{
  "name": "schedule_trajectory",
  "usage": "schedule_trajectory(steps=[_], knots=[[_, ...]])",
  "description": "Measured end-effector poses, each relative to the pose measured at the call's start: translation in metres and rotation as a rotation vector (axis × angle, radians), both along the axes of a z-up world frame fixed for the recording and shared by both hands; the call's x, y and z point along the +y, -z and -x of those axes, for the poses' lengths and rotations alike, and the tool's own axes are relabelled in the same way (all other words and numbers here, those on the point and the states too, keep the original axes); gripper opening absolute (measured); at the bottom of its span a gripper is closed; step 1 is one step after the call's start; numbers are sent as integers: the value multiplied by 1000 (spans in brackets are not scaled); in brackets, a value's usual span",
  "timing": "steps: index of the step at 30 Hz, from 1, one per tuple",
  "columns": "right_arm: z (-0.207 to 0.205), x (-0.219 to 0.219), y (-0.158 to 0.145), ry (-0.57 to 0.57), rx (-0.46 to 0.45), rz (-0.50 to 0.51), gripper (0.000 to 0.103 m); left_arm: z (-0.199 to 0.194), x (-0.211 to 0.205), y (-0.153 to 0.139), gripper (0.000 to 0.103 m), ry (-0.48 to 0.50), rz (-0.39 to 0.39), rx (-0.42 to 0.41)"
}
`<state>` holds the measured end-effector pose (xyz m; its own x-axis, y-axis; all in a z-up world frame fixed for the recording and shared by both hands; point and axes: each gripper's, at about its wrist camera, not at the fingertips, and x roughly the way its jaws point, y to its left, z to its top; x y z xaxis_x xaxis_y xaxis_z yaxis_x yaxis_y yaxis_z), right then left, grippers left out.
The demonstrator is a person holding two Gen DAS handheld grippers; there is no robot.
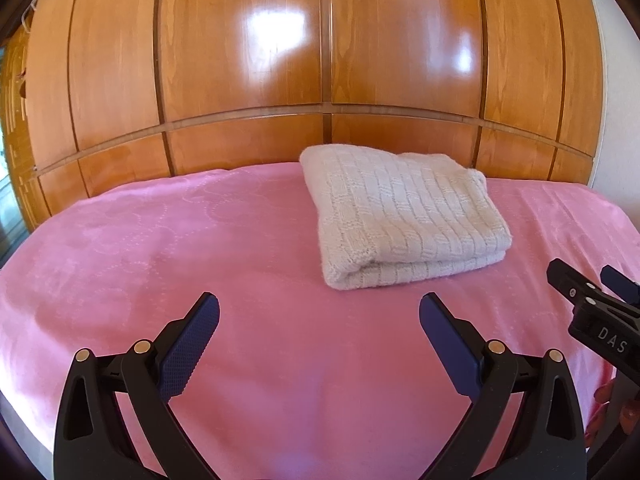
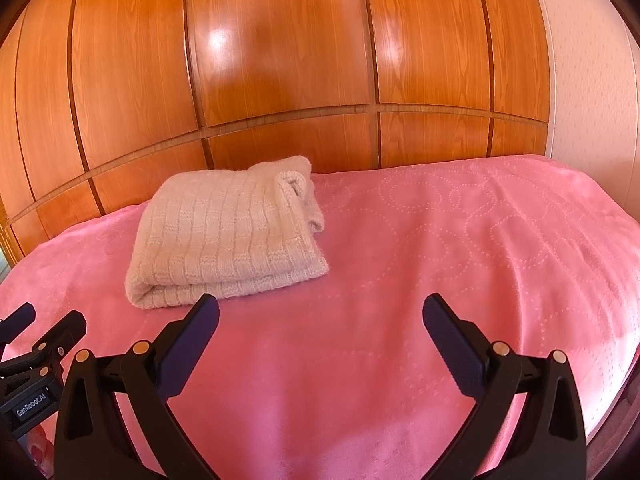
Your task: Fold small clothes
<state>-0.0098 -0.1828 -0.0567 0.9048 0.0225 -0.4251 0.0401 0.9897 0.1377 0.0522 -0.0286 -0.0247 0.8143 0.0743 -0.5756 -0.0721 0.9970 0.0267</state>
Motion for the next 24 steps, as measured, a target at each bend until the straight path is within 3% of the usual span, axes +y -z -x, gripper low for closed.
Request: schedule_trajectory(steps=[3,24], knots=[[0,0,0,-1,2,0,101,-2,4,2,99,-18,33,10],[-8,-3,12,9,47,-9,101,-11,-2,15,99,14,20,58]])
